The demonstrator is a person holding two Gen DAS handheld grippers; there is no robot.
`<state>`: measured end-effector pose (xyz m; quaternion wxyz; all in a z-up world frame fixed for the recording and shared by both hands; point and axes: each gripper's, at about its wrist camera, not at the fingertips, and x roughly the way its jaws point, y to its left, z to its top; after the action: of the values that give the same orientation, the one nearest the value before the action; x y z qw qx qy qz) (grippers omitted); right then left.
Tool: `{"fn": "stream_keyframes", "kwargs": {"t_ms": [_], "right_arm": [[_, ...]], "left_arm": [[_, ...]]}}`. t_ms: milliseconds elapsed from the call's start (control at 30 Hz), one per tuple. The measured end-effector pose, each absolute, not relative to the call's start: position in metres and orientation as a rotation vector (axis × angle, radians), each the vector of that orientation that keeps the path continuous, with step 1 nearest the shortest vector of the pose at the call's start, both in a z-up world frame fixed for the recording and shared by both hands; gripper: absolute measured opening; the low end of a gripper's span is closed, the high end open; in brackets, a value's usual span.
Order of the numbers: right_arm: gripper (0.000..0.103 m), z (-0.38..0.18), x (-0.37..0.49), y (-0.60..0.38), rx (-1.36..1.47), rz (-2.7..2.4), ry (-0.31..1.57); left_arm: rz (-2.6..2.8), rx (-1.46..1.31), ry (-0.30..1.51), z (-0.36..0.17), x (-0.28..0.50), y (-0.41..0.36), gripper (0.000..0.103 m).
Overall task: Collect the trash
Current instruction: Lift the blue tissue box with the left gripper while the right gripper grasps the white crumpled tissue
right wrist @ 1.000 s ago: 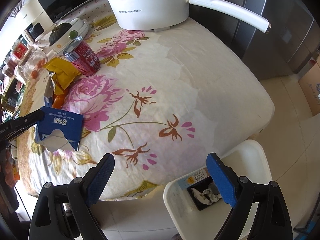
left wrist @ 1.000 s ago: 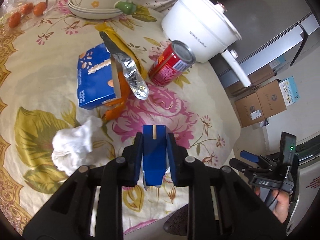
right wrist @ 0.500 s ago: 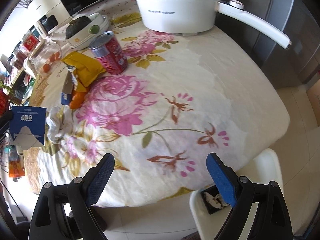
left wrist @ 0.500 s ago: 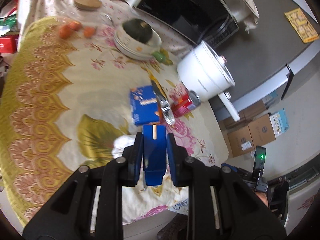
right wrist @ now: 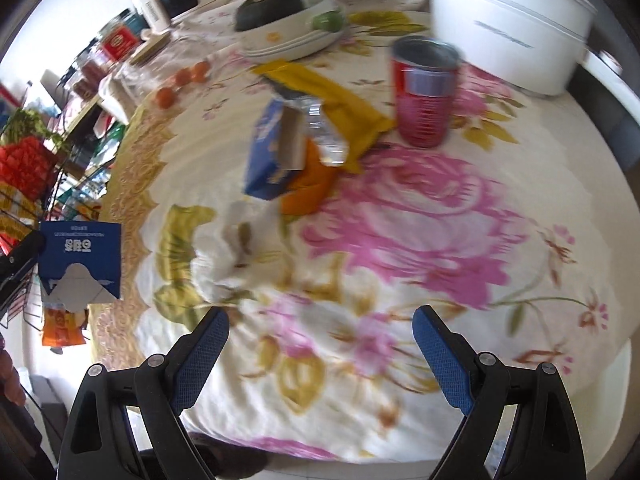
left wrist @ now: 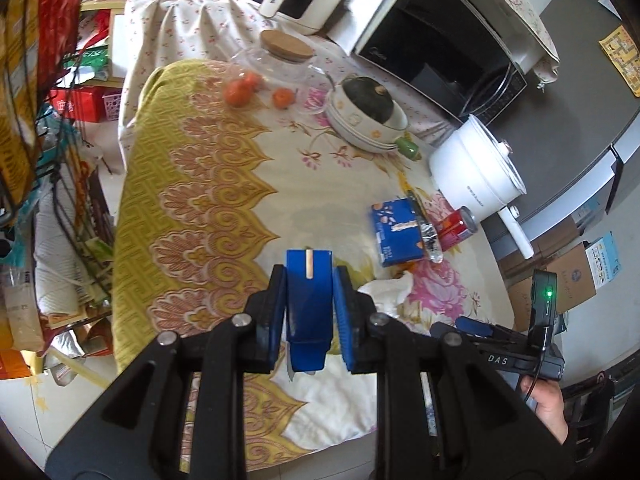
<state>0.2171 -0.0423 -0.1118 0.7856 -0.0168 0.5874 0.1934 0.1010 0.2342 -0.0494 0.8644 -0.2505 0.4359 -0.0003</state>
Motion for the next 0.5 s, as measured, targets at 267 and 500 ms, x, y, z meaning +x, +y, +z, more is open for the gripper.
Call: {"fn": "stream_keyframes", "kwargs": {"t_ms": [267,500], "right_arm": [[0.086,-0.133,0.222,0.008,-0.026,0.469,1.254],[0.069,-0.142,0.224,0.028,-0.058,0.5,1.225]], "left_arm": [[0.012,-0.542,0.93,-0.058,0.09,0.257,0.025],[0.021,-0.553,0.936,-0.062,0.086,0.266,0.025]]}}
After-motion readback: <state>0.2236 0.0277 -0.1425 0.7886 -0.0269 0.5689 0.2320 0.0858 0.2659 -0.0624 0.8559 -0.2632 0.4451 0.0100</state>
